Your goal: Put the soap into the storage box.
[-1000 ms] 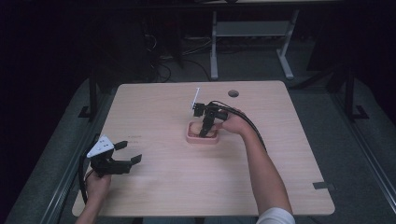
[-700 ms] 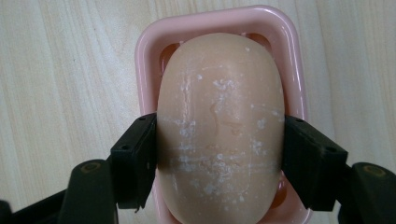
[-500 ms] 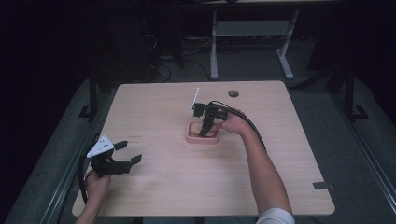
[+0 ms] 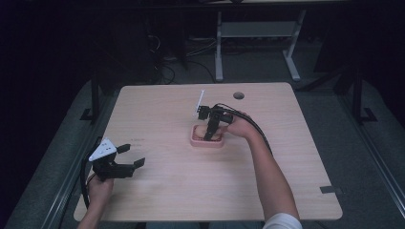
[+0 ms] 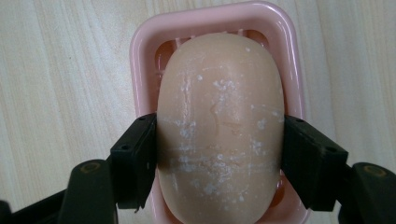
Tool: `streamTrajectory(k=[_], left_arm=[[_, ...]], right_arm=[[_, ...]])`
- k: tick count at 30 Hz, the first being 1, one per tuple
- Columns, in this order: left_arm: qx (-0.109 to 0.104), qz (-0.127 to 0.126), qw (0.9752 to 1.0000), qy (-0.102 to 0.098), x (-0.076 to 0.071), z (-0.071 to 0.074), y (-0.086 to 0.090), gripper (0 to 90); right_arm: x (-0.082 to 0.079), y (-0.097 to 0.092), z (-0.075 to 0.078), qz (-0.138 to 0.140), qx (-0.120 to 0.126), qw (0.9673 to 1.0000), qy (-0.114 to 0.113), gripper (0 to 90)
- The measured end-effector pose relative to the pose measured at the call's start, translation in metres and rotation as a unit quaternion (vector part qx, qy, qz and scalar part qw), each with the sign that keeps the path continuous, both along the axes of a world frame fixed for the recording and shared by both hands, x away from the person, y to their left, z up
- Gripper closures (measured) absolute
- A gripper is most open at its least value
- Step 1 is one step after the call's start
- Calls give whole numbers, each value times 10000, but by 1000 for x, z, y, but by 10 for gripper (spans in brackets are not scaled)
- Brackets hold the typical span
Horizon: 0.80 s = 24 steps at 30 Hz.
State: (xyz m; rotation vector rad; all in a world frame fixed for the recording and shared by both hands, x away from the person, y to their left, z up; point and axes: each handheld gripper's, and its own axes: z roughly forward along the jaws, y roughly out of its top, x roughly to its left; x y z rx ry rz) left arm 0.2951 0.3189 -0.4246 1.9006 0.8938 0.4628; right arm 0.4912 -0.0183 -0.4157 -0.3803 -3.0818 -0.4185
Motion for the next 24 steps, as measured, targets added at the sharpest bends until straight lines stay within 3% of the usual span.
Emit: streamTrajectory(k=[6, 10, 24], left_arm=[[-3, -1, 10000, 1, 0, 0, 0, 143], [27, -18, 10000, -1, 0, 0, 0, 143], [3, -10, 10000, 14, 0, -1, -2, 143]], right_arm=[[-1, -2, -1, -46, -28, 10000, 21, 312], [-1, -4, 7, -88, 227, 9997, -23, 318], [-9, -20, 18, -244, 400, 9989, -33, 277]])
